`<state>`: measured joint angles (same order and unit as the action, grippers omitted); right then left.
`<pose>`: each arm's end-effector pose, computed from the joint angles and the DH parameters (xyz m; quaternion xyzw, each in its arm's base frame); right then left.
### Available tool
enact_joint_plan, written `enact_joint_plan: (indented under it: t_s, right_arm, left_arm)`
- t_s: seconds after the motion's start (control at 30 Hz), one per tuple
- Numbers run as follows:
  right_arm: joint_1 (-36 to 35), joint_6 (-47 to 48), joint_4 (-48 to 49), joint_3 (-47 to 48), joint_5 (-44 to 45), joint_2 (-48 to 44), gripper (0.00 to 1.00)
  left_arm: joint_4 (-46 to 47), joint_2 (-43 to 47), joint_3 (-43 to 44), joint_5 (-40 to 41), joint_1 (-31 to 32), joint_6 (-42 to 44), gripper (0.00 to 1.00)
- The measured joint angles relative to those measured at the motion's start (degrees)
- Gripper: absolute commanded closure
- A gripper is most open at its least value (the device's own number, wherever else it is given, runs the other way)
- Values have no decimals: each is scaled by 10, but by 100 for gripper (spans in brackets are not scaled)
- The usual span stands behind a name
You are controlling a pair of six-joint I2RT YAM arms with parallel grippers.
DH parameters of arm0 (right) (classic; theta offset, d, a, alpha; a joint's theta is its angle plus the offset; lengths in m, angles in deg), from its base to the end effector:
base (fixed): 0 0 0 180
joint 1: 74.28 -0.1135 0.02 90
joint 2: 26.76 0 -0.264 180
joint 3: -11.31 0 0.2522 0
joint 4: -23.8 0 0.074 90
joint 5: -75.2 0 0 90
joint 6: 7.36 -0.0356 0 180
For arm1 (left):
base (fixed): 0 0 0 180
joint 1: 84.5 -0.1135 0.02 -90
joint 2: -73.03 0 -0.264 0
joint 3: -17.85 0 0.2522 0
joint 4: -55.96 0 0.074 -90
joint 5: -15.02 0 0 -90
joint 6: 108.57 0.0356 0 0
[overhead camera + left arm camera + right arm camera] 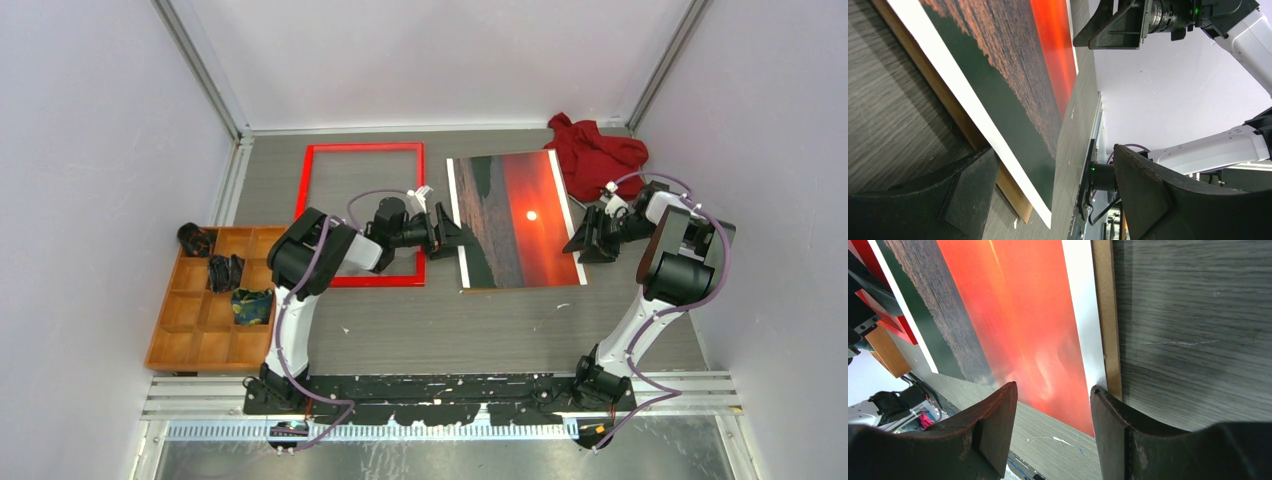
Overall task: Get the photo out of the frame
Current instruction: Move the photo to the photo frame.
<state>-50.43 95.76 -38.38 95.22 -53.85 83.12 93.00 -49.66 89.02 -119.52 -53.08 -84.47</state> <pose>0.3198 -0.1169 0.1497 0.0827 0.9387 0.3121 0.1204 0.3418 -0.2380 0.1134 0.0048 0.7675 -0.6234 0.1494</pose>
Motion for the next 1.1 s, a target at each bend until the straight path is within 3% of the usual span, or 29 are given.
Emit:
enact_joint_plan:
  t_s: [0.33,0.77,0.93,1.03,1.1]
  right_arm:
    - [0,0,0,0,0,0,39]
    - [0,0,0,0,-1,0,39]
    - [0,0,0,0,-2,0,39]
    - [0,0,-1,0,-3,0,39]
    - [0,0,-1,0,-3,0,39]
  left_arm:
    - [12,0,-8,5,0,-13,21]
    - [-60,0,21,20,0,33,38]
    - [-99,0,42,25,0,54,49]
    - [-120,0,54,28,0,66,63]
    - [-128,0,57,29,0,69,66]
